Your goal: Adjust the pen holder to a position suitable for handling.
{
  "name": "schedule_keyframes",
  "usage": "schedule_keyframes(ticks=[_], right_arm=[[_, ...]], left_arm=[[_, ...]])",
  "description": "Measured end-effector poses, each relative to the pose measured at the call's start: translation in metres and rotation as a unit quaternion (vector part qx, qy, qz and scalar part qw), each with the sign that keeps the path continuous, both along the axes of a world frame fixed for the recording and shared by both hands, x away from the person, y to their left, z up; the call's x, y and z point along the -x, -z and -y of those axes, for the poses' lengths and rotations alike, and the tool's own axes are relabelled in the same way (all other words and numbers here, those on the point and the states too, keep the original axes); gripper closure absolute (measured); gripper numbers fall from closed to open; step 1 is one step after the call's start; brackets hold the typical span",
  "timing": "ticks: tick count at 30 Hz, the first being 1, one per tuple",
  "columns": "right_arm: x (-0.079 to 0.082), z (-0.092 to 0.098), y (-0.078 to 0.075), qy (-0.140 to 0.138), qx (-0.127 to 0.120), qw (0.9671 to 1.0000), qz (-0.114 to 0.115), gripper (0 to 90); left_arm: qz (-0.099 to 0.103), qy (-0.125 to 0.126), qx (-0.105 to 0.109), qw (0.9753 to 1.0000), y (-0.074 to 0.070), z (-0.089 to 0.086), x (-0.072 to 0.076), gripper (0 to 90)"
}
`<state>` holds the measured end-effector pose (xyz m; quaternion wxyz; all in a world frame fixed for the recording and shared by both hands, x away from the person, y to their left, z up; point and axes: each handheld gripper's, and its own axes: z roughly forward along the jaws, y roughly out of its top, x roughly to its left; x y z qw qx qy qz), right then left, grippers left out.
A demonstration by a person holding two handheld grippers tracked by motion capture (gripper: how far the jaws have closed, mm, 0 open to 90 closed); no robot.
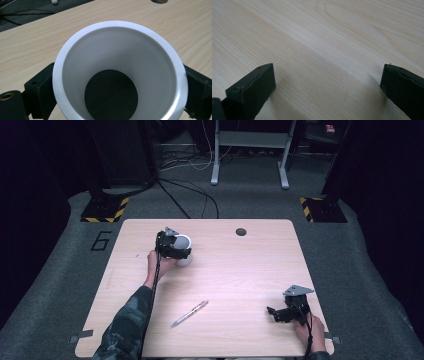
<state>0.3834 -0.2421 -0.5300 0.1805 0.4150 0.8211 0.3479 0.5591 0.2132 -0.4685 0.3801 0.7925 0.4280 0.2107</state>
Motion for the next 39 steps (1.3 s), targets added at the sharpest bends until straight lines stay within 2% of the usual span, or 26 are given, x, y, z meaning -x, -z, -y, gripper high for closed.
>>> schedule_keyframes(ticks=[5, 7, 10, 12, 13, 16, 17, 18, 29, 33, 34, 38, 39], right_arm=[[0.000, 0.000, 0.000, 0.000, 0.000, 1.0000, 0.000, 0.0], [0.000, 0.000, 0.000, 0.002, -0.002, 1.0000, -0.002, 0.0], [0.000, 0.000, 0.000, 0.002, -0.002, 1.0000, -0.002, 0.0], [0.000, 0.000, 0.000, 0.002, -0.002, 1.0000, -0.002, 0.0], [0.000, 0.000, 0.000, 0.002, -0.002, 1.0000, -0.001, 0.0], [0.000, 0.000, 0.000, 0.002, -0.002, 1.0000, -0.002, 0.0], [0.000, 0.000, 0.000, 0.002, -0.002, 1.0000, -0.002, 0.0], [0.000, 0.000, 0.000, 0.002, -0.002, 1.0000, -0.001, 0.0], [0.000, 0.000, 0.000, 0.002, -0.002, 1.0000, -0.001, 0.0], [0.000, 0.000, 0.000, 0.002, -0.002, 1.0000, -0.001, 0.0], [0.000, 0.000, 0.000, 0.002, -0.002, 1.0000, -0.002, 0.0], [0.000, 0.000, 0.000, 0.002, -0.002, 1.0000, -0.001, 0.0], [0.000, 0.000, 0.000, 0.002, -0.002, 1.0000, -0.002, 0.0]], left_arm=[[0.004, 0.007, -0.002, 1.0000, 0.000, 0.007, 0.004, 6.8], [0.000, 0.014, -0.001, 0.9999, -0.002, 0.014, 0.007, 6.8], [0.007, 0.022, 0.000, 0.9997, -0.002, 0.021, 0.010, 6.7], [0.002, 0.028, -0.007, 0.9996, -0.004, 0.022, 0.011, 6.8], [0.007, 0.028, -0.004, 0.9996, -0.004, 0.025, 0.012, 6.7], [0.005, 0.041, -0.001, 0.9991, -0.007, 0.033, 0.015, 6.7], [0.010, 0.036, 0.003, 0.9993, -0.006, 0.035, 0.016, 6.7], [0.013, 0.040, 0.005, 0.9991, -0.006, 0.038, 0.017, 6.7], [0.015, 0.063, 0.003, 0.9979, -0.007, 0.056, 0.029, 6.7], [0.016, 0.072, 0.001, 0.9972, -0.008, 0.062, 0.034, 6.7], [0.020, 0.081, -0.008, 0.9965, -0.010, 0.066, 0.038, 6.7], [0.022, 0.089, -0.004, 0.9958, -0.009, 0.072, 0.042, 6.7], [0.019, 0.096, -0.009, 0.9952, -0.009, 0.074, 0.044, 6.7]])
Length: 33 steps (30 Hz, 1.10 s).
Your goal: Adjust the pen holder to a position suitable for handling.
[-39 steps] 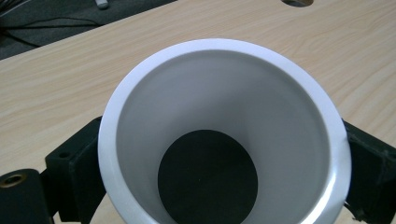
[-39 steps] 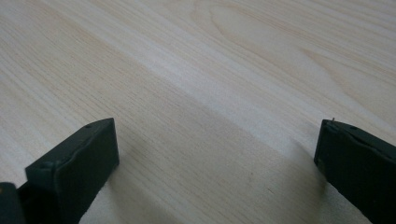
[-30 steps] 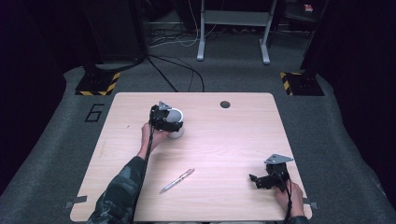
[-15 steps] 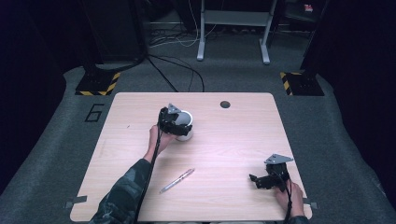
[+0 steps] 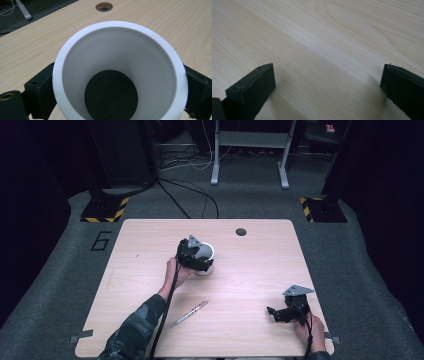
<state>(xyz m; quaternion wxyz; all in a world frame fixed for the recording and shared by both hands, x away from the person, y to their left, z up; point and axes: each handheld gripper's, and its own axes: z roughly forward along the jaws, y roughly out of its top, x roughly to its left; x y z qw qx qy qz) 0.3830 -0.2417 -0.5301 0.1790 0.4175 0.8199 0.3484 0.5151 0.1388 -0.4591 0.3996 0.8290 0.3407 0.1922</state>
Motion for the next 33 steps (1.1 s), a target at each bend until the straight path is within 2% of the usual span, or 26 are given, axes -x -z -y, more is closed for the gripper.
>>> schedule_keyframes(ticks=[7, 10, 15, 21, 24, 27, 30, 31, 33], right_arm=[[0.000, 0.000, 0.000, 0.000, 0.000, 1.0000, 0.000, 0.0], [0.000, 0.000, 0.000, 0.000, 0.000, 1.0000, 0.000, 0.0], [0.000, 0.000, 0.000, 0.000, 0.000, 1.0000, 0.000, 0.0], [0.000, 0.000, 0.000, 0.000, 0.000, 1.0000, 0.000, 0.0], [0.000, 0.000, 0.000, 0.000, 0.000, 1.0000, 0.000, 0.0], [0.000, 0.000, 0.000, 0.000, 0.000, 1.0000, 0.000, 0.0], [0.000, 0.000, 0.000, 0.000, 0.000, 1.0000, 0.000, 0.0], [0.000, 0.000, 0.000, 0.000, 0.000, 1.0000, 0.000, 0.0], [0.000, 0.000, 0.000, 0.000, 0.000, 1.0000, 0.000, 0.0]], left_arm=[[-0.004, 0.018, 0.006, 0.9998, 0.002, 0.013, 0.008, 6.7], [-0.001, 0.020, 0.001, 0.9998, 0.002, 0.017, 0.009, 6.7], [-0.008, 0.022, 0.004, 0.9997, 0.007, 0.024, 0.012, 6.7], [-0.011, 0.027, -0.003, 0.9996, 0.010, 0.026, 0.012, 6.7], [-0.018, 0.032, -0.005, 0.9993, 0.010, 0.026, 0.011, 6.7], [-0.015, 0.030, 0.003, 0.9994, 0.012, 0.026, 0.011, 6.6], [-0.020, 0.028, 0.005, 0.9994, 0.012, 0.025, 0.010, 6.4], [-0.024, 0.028, 0.012, 0.9993, 0.013, 0.023, 0.009, 6.3], [-0.022, 0.029, 0.011, 0.9993, 0.013, 0.023, 0.010, 6.1]])
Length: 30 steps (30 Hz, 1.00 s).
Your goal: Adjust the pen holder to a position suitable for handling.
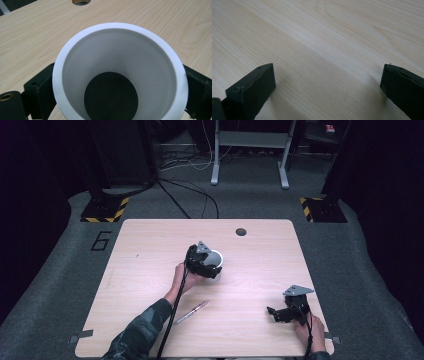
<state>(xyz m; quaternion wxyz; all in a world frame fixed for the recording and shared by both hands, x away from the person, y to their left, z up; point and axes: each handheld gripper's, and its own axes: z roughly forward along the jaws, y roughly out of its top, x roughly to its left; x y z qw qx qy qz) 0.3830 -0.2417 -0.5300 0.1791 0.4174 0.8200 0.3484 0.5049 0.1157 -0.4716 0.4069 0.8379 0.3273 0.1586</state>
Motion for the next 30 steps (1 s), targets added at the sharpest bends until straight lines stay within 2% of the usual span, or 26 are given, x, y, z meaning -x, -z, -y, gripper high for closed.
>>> schedule_keyframes(ticks=[1, 4, 5, 9, 10, 12, 15, 17, 19, 20, 23, 25, 29, 30], right_arm=[[0.000, 0.000, 0.000, 0.000, 0.000, 1.0000, 0.000, 0.0], [0.000, 0.000, 0.000, 0.000, 0.000, 1.0000, 0.000, 0.0], [0.000, 0.000, 0.000, 0.000, 0.000, 1.0000, 0.000, 0.0], [0.000, 0.000, 0.000, 0.000, 0.000, 1.0000, 0.000, 0.0], [0.000, 0.000, 0.000, 0.000, 0.000, 1.0000, 0.000, 0.0], [0.000, 0.000, 0.000, 0.000, 0.000, 1.0000, 0.000, 0.0], [0.000, 0.000, 0.000, 0.000, 0.000, 1.0000, 0.000, 0.0], [0.000, 0.000, 0.000, 0.000, 0.000, 1.0000, 0.000, 0.0], [0.000, 0.000, 0.000, 0.000, 0.000, 1.0000, 0.000, 0.0], [0.000, 0.000, 0.000, 0.000, 0.000, 1.0000, 0.000, 0.0], [0.000, 0.000, 0.000, 0.000, 0.000, 1.0000, 0.000, 0.0], [0.000, 0.000, 0.000, 0.000, 0.000, 1.0000, 0.000, 0.0], [0.000, 0.000, 0.000, 0.000, 0.000, 1.0000, 0.000, 0.0], [0.000, 0.000, 0.000, 0.000, 0.000, 1.0000, 0.000, 0.0]], left_arm=[[0.005, -0.003, 0.003, 1.0000, 0.001, 0.000, 0.000, 6.1], [0.002, -0.003, 0.007, 1.0000, 0.000, 0.000, 0.001, 5.3], [0.006, -0.004, 0.020, 0.9998, -0.002, -0.002, 0.002, 5.1], [0.010, 0.005, 0.018, 0.9998, -0.009, -0.006, 0.004, 4.5], [0.006, 0.008, 0.014, 0.9999, -0.011, -0.008, 0.006, 4.5], [0.015, 0.008, 0.018, 0.9997, -0.017, -0.013, 0.011, 4.4], [0.019, 0.011, 0.028, 0.9994, -0.021, -0.017, 0.015, 4.9], [0.024, 0.014, 0.030, 0.9992, -0.030, -0.024, 0.024, 5.0], [0.028, 0.015, 0.032, 0.9990, -0.031, -0.026, 0.028, 5.6], [0.031, 0.018, 0.028, 0.9990, -0.034, -0.032, 0.034, 5.6], [0.033, 0.015, 0.028, 0.9989, -0.034, -0.037, 0.040, 5.8], [0.043, 0.003, 0.031, 0.9986, -0.034, -0.046, 0.049, 3.9], [0.040, 0.001, 0.033, 0.9986, -0.033, -0.056, 0.058, 2.0], [0.041, -0.002, 0.028, 0.9988, -0.031, -0.062, 0.065, 1.5]])
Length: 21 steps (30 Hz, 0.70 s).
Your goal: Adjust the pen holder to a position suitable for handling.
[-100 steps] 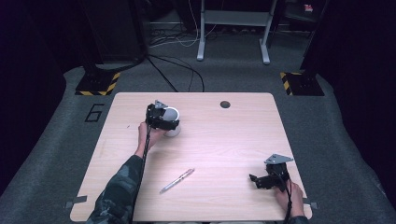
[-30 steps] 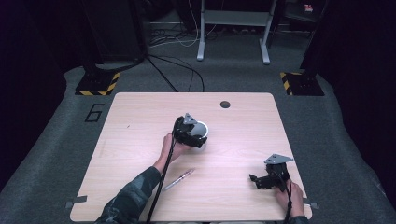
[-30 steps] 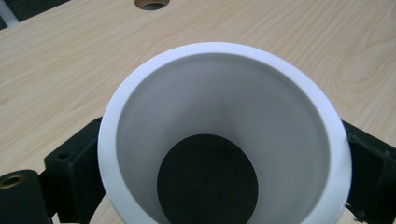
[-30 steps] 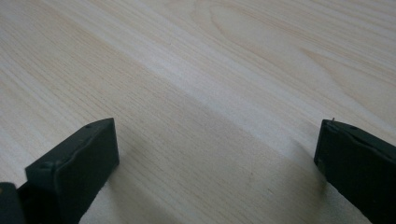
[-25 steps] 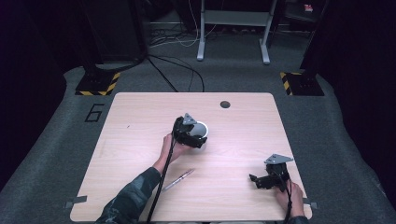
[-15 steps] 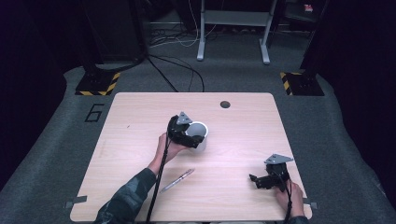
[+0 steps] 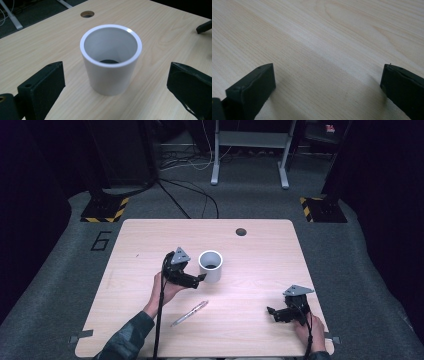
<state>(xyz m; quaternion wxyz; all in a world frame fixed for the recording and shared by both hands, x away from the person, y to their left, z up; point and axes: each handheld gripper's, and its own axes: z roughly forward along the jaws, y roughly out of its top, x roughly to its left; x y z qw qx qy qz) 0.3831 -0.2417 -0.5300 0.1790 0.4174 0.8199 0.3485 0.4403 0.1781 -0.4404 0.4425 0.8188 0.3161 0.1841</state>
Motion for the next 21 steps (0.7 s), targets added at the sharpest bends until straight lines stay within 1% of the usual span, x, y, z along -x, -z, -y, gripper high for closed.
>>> schedule_keyframes(ticks=[3, 4, 5, 6, 7, 8, 9, 10, 11, 12, 13, 15, 16, 17, 19, 20, 21], right_arm=[[0.000, 0.000, 0.000, 0.000, 0.000, 1.0000, 0.000, 0.0], [0.000, 0.000, 0.000, 0.000, 0.000, 1.0000, 0.000, 0.0], [0.000, 0.000, 0.000, 0.000, 0.000, 1.0000, 0.000, 0.0], [0.000, 0.000, 0.000, 0.000, 0.000, 1.0000, 0.000, 0.0], [0.000, 0.000, 0.000, 0.000, 0.000, 1.0000, 0.000, 0.0], [0.000, 0.000, 0.000, 0.000, 0.000, 1.0000, 0.000, 0.0], [0.000, 0.000, 0.000, 0.000, 0.000, 1.0000, 0.000, 0.0], [0.000, 0.000, 0.000, 0.000, 0.000, 1.0000, 0.000, 0.0], [0.000, 0.000, 0.000, 0.000, 0.000, 1.0000, 0.000, 0.0], [0.000, 0.000, 0.000, 0.000, 0.000, 1.0000, 0.000, 0.0], [0.000, 0.000, 0.000, 0.000, 0.000, 1.0000, 0.000, 0.0], [0.000, 0.000, 0.000, 0.000, 0.000, 1.0000, 0.000, 0.0], [0.000, 0.000, 0.000, 0.000, 0.000, 1.0000, 0.000, 0.0], [0.000, 0.000, 0.000, 0.000, 0.000, 1.0000, 0.000, 0.0], [0.000, 0.000, 0.000, 0.000, 0.000, 1.0000, 0.000, 0.0], [0.000, 0.000, 0.000, 0.000, 0.000, 1.0000, 0.000, 0.0], [0.000, 0.000, 0.000, 0.001, 0.000, 1.0000, 0.000, 0.0]], left_arm=[[0.002, -0.004, -0.006, 1.0000, 0.002, -0.004, 0.006, 0.7], [0.001, -0.006, -0.011, 0.9999, 0.006, -0.011, 0.013, 0.0], [0.001, -0.006, -0.011, 0.9999, 0.006, -0.011, 0.013, 0.0], [-0.002, -0.010, -0.012, 0.9999, 0.010, -0.016, 0.020, 0.0], [-0.002, -0.010, -0.012, 0.9999, 0.010, -0.016, 0.020, 0.0], [-0.004, -0.012, -0.007, 0.9999, 0.014, -0.021, 0.026, 0.0], [-0.004, -0.012, -0.007, 0.9999, 0.014, -0.021, 0.026, 0.0], [-0.009, -0.015, -0.009, 0.9998, 0.019, -0.027, 0.034, 0.0], [-0.009, -0.015, -0.009, 0.9998, 0.019, -0.027, 0.034, 0.0], [-0.006, -0.020, -0.010, 0.9997, 0.023, -0.032, 0.039, 0.0], [-0.009, -0.022, -0.008, 0.9997, 0.026, -0.035, 0.043, 0.0], [-0.008, -0.025, -0.007, 0.9996, 0.027, -0.037, 0.045, 0.0], [-0.014, -0.025, -0.010, 0.9995, 0.030, -0.040, 0.049, 0.0], [-0.014, -0.030, -0.006, 0.9994, 0.032, -0.041, 0.053, 0.0], [-0.019, -0.032, -0.010, 0.9993, 0.037, -0.044, 0.059, 0.1], [-0.017, -0.038, -0.011, 0.9991, 0.041, -0.047, 0.065, 0.1], [-0.021, -0.040, -0.010, 0.9989, 0.044, -0.049, 0.069, 0.2]])
